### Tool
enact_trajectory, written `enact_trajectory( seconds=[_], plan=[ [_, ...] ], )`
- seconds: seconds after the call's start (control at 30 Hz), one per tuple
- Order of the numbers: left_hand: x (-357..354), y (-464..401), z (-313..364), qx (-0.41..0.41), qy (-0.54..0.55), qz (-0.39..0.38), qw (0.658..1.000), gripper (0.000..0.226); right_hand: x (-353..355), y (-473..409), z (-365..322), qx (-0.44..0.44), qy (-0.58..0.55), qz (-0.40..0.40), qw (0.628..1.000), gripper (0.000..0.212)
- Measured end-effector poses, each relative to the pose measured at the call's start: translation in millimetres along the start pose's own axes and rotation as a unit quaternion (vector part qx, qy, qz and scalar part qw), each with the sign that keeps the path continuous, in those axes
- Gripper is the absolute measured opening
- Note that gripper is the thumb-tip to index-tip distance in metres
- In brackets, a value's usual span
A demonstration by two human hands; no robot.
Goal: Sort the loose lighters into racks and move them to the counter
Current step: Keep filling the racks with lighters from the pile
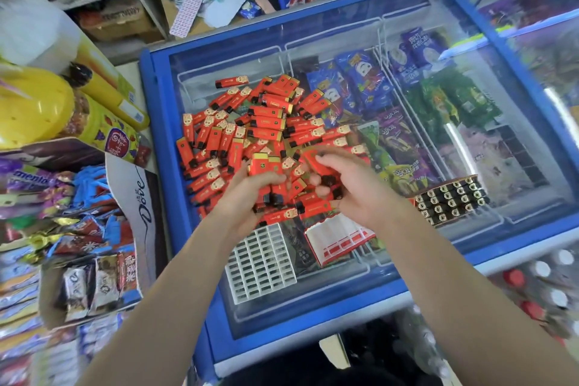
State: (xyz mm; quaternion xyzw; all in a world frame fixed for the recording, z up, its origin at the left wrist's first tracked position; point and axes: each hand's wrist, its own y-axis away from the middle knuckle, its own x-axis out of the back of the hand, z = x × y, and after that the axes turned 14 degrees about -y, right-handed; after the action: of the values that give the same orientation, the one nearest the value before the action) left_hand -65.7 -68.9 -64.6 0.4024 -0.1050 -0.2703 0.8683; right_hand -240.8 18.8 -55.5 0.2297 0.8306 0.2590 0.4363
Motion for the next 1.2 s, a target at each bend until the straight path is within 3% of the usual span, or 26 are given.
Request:
enact_trajectory(
  seconds=[0.1, 0.2, 0.3, 0.43, 0.57, 0.7, 0.8, 0.97, 1.2],
  plan=[
    [-9.7, 14.2, -12.6, -0.005, 0.001, 0.008, 1.0, 0.064, 10.0, 19.8, 13.7, -0.008, 0.084, 0.009, 0.996, 0.025],
    [-20.5, 24.9, -23.3, -0.004, -0.011, 0.001, 1.0, 0.08, 17.7, 36.8, 25.3, -0.028, 0.143, -0.001, 0.989, 0.021],
    [-27.6, 30.9, -34.7, -0.003, -0.03, 0.009, 1.0, 0.047, 21.0, 48.7, 34.8, -0.022, 0.143, 0.012, 0.989, 0.018],
    [-31.2, 36.5, -43.9, 0.005, -0.032, 0.007, 0.999, 0.059, 28.2, 66.2, 41.1, -0.022, 0.152, 0.028, 0.988, 0.021],
    [-34.7, 41.5, -47.4, 0.005, -0.043, -0.001, 0.999, 0.029, 46.1, 80.7, 45.7, -0.017, 0.161, 0.016, 0.987, 0.02],
    [-42.7, 49.9, -48.4, 0.005, -0.073, 0.002, 0.997, 0.036, 64.5, 88.0, 48.3, -0.002, 0.105, -0.009, 0.994, 0.024],
    [-38.2, 39.8, -60.5, -0.026, -0.106, 0.021, 0.994, 0.022, 70.3, 92.2, 50.3, 0.005, 0.109, -0.023, 0.994, 0.021],
    [-37.6, 34.3, -70.1, -0.062, -0.185, 0.082, 0.977, 0.034, 78.7, 87.4, 62.7, 0.052, 0.147, 0.047, 0.987, 0.006],
    [-42.0, 25.2, -81.5, -0.07, -0.233, 0.112, 0.963, 0.026, 79.3, 67.6, 83.6, 0.072, 0.186, 0.082, 0.976, 0.004]
  ],
)
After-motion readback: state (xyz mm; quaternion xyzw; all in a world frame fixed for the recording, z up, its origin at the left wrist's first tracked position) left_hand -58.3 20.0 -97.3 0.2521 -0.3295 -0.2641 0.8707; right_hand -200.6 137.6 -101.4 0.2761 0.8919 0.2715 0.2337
